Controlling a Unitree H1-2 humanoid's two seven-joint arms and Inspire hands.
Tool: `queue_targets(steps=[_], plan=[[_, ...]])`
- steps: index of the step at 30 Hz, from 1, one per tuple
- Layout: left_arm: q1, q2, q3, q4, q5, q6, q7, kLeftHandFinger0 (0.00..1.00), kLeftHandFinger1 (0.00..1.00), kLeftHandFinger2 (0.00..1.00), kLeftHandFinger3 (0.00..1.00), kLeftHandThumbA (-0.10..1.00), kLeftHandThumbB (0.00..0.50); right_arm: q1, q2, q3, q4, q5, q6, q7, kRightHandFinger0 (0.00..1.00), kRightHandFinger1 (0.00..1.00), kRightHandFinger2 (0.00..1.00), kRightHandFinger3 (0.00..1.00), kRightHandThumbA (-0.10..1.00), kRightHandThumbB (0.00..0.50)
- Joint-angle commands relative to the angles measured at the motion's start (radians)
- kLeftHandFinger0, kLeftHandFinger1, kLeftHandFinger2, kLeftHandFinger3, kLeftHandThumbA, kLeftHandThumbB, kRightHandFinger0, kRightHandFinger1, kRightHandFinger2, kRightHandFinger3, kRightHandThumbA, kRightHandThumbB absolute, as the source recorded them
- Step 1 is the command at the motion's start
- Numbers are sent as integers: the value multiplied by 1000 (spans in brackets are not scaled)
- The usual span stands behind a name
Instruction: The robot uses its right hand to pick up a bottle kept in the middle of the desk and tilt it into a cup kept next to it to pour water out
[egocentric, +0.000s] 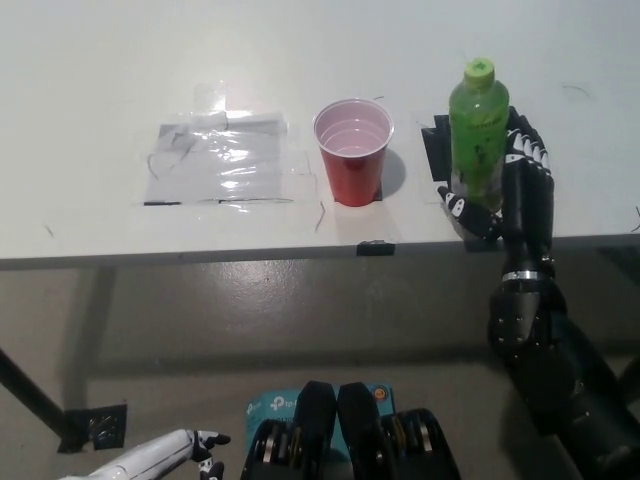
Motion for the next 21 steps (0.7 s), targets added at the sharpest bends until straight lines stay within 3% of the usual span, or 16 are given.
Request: queue_targets(steps=[1, 2, 5, 6, 8, 13, 18, 20, 21], plan=[[6, 9, 21, -29, -3, 14, 27, 1000, 1000, 1000, 1000, 1000, 395, 50, -31, -29, -186, 24, 120, 132, 1000, 1000, 1000, 1000, 1000, 381], [6, 4, 26, -28, 9, 14, 12, 1000, 1000, 1000, 1000, 1000, 404, 74, -34, -39, -249, 33, 166, 172, 1000, 1000, 1000, 1000, 1000, 405], [5, 8, 19, -31, 6, 14, 23, 1000, 1000, 1000, 1000, 1000, 364, 126, -35, -57, -390, 43, 281, 253, 1000, 1000, 1000, 1000, 1000, 495], [7, 1, 29, -27, -4, 14, 18, 1000, 1000, 1000, 1000, 1000, 363, 167, -41, -57, -492, 50, 371, 330, 1000, 1000, 1000, 1000, 1000, 500], [6, 4, 23, -25, 0, 14, 22, 1000, 1000, 1000, 1000, 1000, 381, 225, -48, -49, -630, 71, 473, 433, 1000, 1000, 1000, 1000, 1000, 500], [3, 8, 12, -22, 5, 14, 29, 1000, 1000, 1000, 1000, 1000, 397, 330, -61, -32, -840, 124, 536, 539, 1000, 1000, 1000, 1000, 1000, 500], [-6, 9, 8, -22, 0, 14, 30, 1000, 1000, 1000, 1000, 1000, 364, 505, -53, -18, -1133, 235, 622, 628, 1000, 1000, 1000, 1000, 1000, 495], [-7, 8, 11, -16, 0, 14, 32, 1000, 1000, 1000, 1000, 1000, 381, 533, -53, -10, -1180, 235, 648, 644, 1000, 1000, 1000, 1000, 1000, 491], [-7, 3, 17, -10, 2, 14, 34, 1000, 1000, 1000, 1000, 1000, 409, 603, -42, 3, -1288, 275, 713, 665, 1000, 1000, 1000, 1000, 1000, 466]])
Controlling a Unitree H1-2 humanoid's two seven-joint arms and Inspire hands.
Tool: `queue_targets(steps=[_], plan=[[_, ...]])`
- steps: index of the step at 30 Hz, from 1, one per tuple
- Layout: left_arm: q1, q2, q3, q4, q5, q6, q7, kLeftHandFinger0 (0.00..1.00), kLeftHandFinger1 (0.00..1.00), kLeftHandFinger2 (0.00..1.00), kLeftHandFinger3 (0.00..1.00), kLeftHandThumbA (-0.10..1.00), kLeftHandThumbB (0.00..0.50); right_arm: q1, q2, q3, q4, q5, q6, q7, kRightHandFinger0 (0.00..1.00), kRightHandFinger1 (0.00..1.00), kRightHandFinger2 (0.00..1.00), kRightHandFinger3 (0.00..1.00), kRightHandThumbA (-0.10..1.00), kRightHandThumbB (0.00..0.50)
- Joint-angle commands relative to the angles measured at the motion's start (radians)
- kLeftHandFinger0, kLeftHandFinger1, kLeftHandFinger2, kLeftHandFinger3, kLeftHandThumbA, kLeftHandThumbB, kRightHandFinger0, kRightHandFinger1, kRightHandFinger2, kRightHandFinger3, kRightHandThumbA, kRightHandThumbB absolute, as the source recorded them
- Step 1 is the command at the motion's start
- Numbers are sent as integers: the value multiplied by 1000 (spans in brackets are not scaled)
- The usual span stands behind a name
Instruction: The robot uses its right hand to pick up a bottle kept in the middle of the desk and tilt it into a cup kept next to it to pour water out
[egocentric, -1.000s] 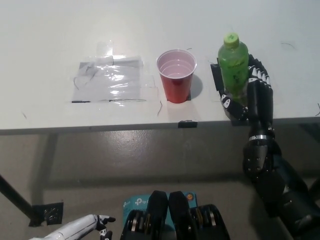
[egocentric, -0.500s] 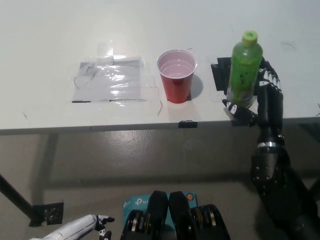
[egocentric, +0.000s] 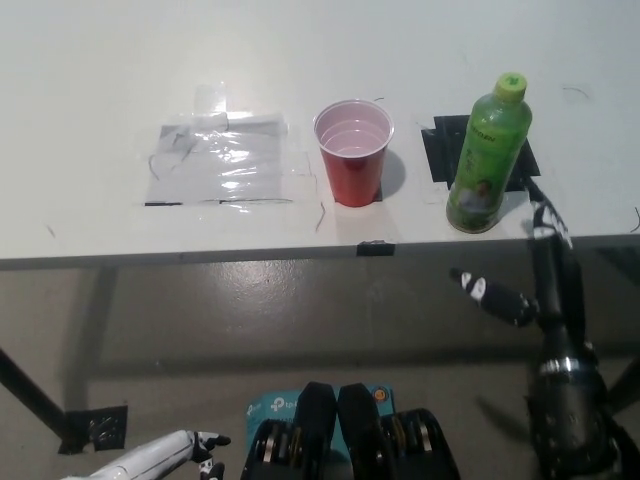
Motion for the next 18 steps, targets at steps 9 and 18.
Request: queue_targets(steps=[9, 18], plan=[[-23, 13, 27, -17, 10, 14, 17, 1000, 1000, 1000, 1000, 1000, 398, 259, -101, 78, -482, 239, 220, 393, 1000, 1000, 1000, 1000, 625, 344], [-28, 16, 22, -18, 5, 14, 15, 1000, 1000, 1000, 1000, 1000, 392, 190, -182, 106, -418, 242, 79, 475, 1000, 1000, 1000, 1000, 444, 288]])
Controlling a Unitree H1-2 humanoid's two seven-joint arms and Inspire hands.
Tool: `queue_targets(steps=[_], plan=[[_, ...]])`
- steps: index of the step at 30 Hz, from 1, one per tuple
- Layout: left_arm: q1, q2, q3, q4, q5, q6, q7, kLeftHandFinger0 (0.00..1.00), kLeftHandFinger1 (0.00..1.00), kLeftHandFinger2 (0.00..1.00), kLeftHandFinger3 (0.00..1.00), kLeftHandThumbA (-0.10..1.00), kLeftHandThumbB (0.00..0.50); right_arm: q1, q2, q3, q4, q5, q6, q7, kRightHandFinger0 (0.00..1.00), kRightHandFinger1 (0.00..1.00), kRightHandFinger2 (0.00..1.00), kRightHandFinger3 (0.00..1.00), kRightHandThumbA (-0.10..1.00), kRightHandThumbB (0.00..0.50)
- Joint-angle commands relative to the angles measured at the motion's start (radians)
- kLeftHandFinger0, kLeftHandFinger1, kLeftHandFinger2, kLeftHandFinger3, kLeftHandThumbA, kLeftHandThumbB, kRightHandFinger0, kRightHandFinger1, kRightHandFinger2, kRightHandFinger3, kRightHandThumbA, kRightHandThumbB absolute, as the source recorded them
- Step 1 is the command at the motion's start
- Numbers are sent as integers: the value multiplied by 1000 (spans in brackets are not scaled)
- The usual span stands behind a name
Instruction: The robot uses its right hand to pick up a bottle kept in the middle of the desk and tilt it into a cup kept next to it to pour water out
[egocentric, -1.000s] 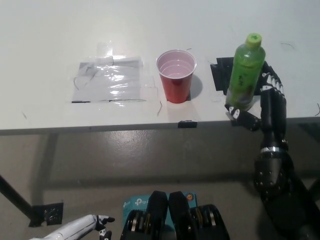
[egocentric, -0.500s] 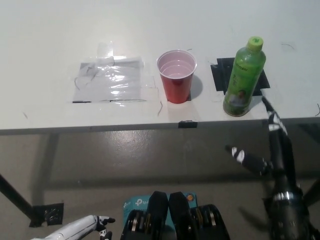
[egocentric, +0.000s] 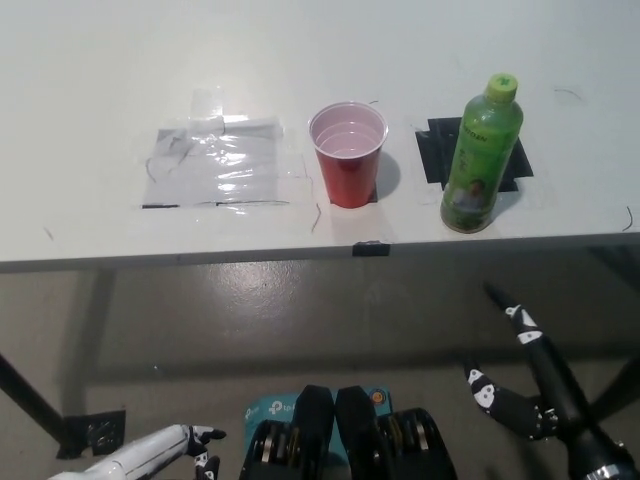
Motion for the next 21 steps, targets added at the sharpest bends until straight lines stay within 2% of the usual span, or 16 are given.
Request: queue_targets(steps=[1, 5, 7, 8, 10, 12, 13, 19, 21], plan=[[-29, 19, -1, -24, 19, 14, 12, 1000, 1000, 1000, 1000, 1000, 398, -48, -42, 22, -46, 47, -51, 140, 1000, 1000, 1000, 1000, 435, 292], [-32, 14, 7, -16, -5, 14, 15, 1000, 1000, 1000, 1000, 1000, 414, -54, -42, 18, -29, 45, -70, 152, 1000, 1000, 1000, 1000, 370, 298], [-29, 6, 24, -14, -10, 14, 5, 1000, 1000, 1000, 1000, 1000, 424, -58, -40, 14, -30, 41, -67, 161, 1000, 1000, 1000, 1000, 355, 281], [-29, 7, 22, -15, -7, 14, 9, 1000, 1000, 1000, 1000, 1000, 422, -58, -39, 12, -29, 41, -69, 164, 1000, 1000, 1000, 1000, 351, 273], [-37, 12, 21, -18, -13, 14, 17, 1000, 1000, 1000, 1000, 1000, 381, -60, -33, 4, -23, 35, -73, 166, 1000, 1000, 1000, 1000, 332, 268], [-43, 18, 14, -17, -19, 14, 16, 1000, 1000, 1000, 1000, 1000, 378, -58, -28, -1, -24, 33, -69, 167, 1000, 1000, 1000, 1000, 321, 268], [-49, 19, 14, -12, -18, 14, 9, 1000, 1000, 1000, 1000, 1000, 397, -52, -24, -2, -32, 26, -60, 166, 1000, 1000, 1000, 1000, 307, 262], [-52, 25, 10, -21, -35, 14, 1, 1000, 1000, 1000, 1000, 1000, 361, -42, -30, -3, -54, 2, -13, 188, 1000, 1000, 1000, 1000, 321, 244], [-58, 26, 12, -22, -30, 14, -3, 1000, 1000, 1000, 1000, 1000, 366, -50, -32, -2, -53, -4, -8, 196, 1000, 1000, 1000, 1000, 317, 233]])
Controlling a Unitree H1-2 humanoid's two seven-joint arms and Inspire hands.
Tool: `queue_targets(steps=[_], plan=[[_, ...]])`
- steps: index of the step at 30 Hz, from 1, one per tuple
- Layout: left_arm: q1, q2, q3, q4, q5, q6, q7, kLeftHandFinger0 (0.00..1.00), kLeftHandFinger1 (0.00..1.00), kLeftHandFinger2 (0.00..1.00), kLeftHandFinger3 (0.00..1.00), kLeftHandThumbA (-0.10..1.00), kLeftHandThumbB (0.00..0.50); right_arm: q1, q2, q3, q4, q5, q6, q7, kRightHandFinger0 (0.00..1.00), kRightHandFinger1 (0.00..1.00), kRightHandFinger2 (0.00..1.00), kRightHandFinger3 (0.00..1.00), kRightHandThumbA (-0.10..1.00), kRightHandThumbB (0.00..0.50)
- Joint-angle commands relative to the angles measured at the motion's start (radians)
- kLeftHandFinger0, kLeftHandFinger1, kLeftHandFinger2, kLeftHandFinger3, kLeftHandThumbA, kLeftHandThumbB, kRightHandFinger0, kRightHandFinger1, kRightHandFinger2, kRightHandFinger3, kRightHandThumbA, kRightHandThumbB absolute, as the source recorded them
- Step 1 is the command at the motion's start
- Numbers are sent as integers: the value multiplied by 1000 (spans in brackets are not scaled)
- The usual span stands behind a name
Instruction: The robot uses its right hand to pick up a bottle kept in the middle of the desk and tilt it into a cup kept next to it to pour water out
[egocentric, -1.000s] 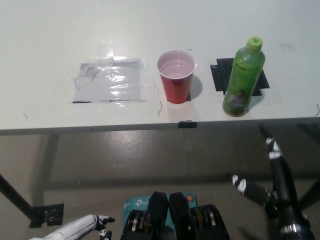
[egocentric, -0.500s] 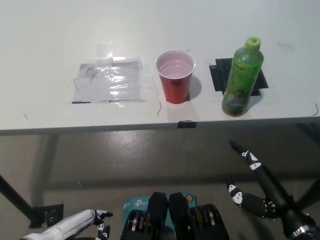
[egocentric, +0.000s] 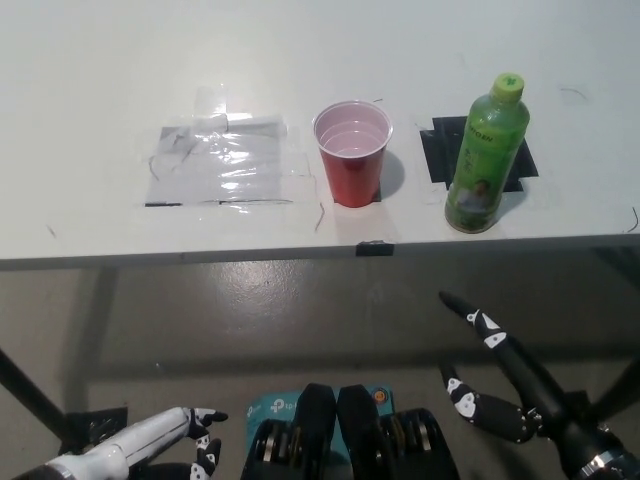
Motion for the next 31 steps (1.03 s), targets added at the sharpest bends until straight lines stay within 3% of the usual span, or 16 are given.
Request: queue_targets(steps=[1, 14, 18, 22, 26, 31], plan=[[-21, 21, 7, -20, -12, 14, 2, 1000, 1000, 1000, 1000, 1000, 376, -16, -6, -12, -44, -22, 6, 35, 1000, 1000, 1000, 1000, 314, 233], [-16, 21, 6, -18, -9, 14, 6, 1000, 1000, 1000, 1000, 1000, 365, -21, -21, -6, -49, -34, 28, 98, 1000, 1000, 1000, 1000, 325, 228], [-20, 30, 6, -14, -12, 14, -6, 1000, 1000, 1000, 1000, 1000, 384, -16, -20, 5, -40, -62, 29, 106, 1000, 1000, 1000, 1000, 310, 227], [-22, 32, 5, -18, -18, 14, -5, 1000, 1000, 1000, 1000, 1000, 332, -19, -24, 11, -44, -88, 48, 123, 1000, 1000, 1000, 1000, 317, 224], [-13, 23, 8, -17, -10, 14, 0, 1000, 1000, 1000, 1000, 1000, 371, -23, -29, 17, -50, -98, 64, 148, 1000, 1000, 1000, 1000, 307, 207], [-16, 26, 0, -23, -4, 14, -4, 1000, 1000, 1000, 1000, 1000, 367, -22, -25, 16, -51, -107, 80, 154, 1000, 1000, 1000, 1000, 306, 207]])
